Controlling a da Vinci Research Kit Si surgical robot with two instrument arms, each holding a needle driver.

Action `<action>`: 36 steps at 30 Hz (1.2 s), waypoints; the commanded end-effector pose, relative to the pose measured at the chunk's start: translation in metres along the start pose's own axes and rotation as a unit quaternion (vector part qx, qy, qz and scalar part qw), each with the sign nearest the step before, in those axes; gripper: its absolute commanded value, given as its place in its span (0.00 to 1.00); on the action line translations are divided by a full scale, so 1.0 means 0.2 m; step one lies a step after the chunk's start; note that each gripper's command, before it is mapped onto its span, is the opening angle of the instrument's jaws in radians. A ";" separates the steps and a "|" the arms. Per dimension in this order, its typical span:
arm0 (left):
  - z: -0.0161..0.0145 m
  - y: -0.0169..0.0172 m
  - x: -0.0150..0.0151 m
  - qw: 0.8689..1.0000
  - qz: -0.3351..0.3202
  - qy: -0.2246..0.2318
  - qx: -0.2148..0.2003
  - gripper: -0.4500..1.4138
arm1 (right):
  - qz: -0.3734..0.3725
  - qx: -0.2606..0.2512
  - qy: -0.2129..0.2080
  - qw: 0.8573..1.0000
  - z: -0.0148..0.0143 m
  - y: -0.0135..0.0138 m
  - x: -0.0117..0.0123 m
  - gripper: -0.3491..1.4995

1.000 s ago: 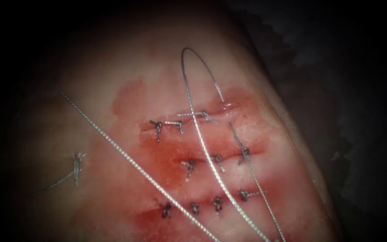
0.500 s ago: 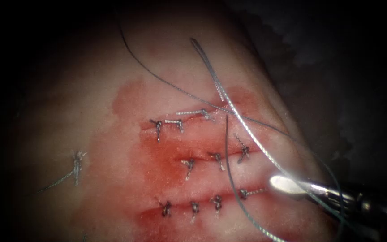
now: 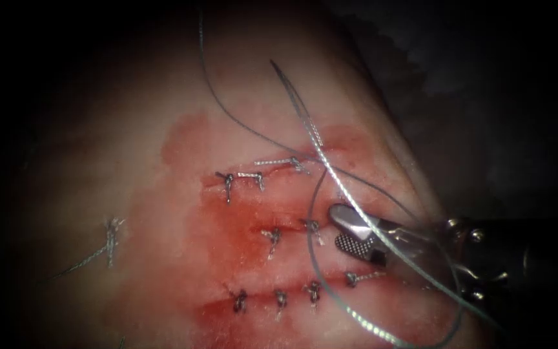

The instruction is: Wound Closure

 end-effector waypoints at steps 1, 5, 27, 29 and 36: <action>0.005 -0.001 -0.005 1.000 0.003 -0.004 0.004 0.00 | 0.024 -0.006 0.002 1.000 0.004 0.002 -0.004 0.71; 0.008 0.000 -0.001 1.000 0.006 -0.004 0.008 0.00 | 0.081 -0.025 0.023 0.996 0.004 0.002 -0.006 0.71; 0.012 0.014 0.010 1.000 0.017 0.006 0.004 0.00 | 0.135 -0.090 0.028 0.986 0.030 0.018 -0.010 0.49; 0.012 0.014 0.011 1.000 0.015 0.007 0.005 0.00 | 0.138 -0.091 0.026 0.986 0.033 0.018 -0.009 0.48; 0.013 0.016 0.014 1.000 0.013 0.011 -0.001 0.00 | 0.017 -0.016 0.046 0.999 0.031 0.008 -0.009 0.00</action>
